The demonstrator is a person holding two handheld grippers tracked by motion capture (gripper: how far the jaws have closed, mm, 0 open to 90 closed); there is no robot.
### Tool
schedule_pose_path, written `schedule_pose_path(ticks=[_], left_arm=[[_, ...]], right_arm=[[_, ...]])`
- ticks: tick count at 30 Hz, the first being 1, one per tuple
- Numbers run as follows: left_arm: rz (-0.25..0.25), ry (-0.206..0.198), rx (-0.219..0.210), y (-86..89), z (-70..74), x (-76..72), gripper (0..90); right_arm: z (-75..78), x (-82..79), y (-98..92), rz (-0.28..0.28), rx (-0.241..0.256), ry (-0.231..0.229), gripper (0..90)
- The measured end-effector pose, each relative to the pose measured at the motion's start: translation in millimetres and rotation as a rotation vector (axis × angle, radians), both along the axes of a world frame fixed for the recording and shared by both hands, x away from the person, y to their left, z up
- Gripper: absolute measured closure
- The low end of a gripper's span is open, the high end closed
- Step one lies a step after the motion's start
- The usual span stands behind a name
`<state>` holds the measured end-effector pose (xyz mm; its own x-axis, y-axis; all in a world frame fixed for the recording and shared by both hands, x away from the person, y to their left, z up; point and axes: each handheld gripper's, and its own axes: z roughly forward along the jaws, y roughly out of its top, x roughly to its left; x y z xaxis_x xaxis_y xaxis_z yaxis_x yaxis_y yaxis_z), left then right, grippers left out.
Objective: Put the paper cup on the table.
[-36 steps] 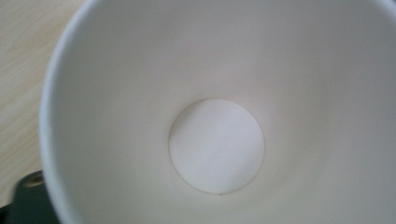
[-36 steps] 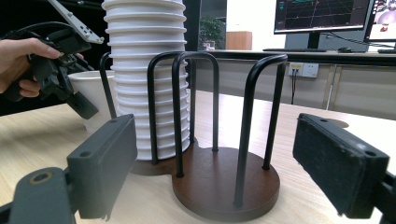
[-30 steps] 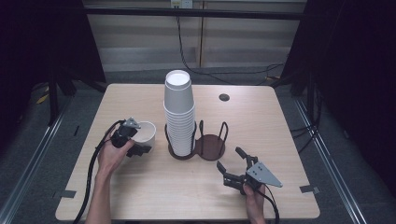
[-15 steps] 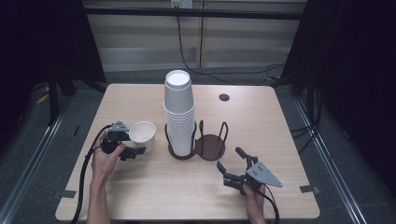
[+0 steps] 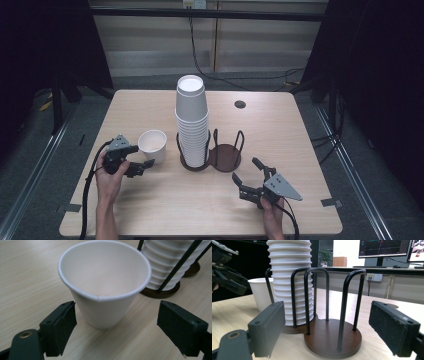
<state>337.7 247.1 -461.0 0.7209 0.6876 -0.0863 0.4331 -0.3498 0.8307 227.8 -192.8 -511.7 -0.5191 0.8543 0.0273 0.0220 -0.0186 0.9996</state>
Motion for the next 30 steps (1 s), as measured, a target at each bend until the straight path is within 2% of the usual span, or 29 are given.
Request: schedule_pose_path(ticks=[2,5,11,16,19,20,23,25,27,30], left_arm=[[0.006,-0.010,-0.022,1.0,1.0,-2.5,15.9],[0.042,-0.034,-0.038,2.7,3.5,-8.4,15.9],[0.043,-0.079,-0.100,1.8,5.5,-22.1,15.9],[0.056,-0.112,-0.131,-1.9,6.7,-31.7,15.9],[0.070,-0.130,-0.202,-2.0,7.8,-38.6,16.1],[0.073,-0.142,-0.200,-2.3,8.1,-40.9,16.2],[0.049,-0.175,-0.212,-4.4,8.9,-46.2,16.4],[0.052,-0.195,-0.242,-5.5,8.8,-50.2,17.8],[0.026,-0.195,-0.277,-6.8,8.2,-52.4,17.8],[0.006,-0.204,-0.270,-13.0,7.0,-56.9,17.8]], right_arm=[[0.0,0.0,0.0,0.000,-0.001,-0.001,13.1],[0.0,0.0,0.0,0.000,-0.001,-0.001,13.1],[0.0,0.0,-0.1,0.000,0.000,-0.001,13.1],[0.0,0.0,0.0,0.000,-0.001,-0.001,13.1],[0.0,0.0,0.0,0.000,-0.001,-0.001,13.1],[0.0,0.0,0.0,0.000,-0.001,-0.001,13.1],[0.0,0.0,0.0,0.000,-0.001,-0.001,13.1],[0.0,0.0,0.0,0.000,-0.001,-0.001,13.1],[0.0,0.0,-0.1,0.000,0.000,-0.001,13.1],[0.0,0.0,-0.1,0.000,0.000,-0.001,13.1]])
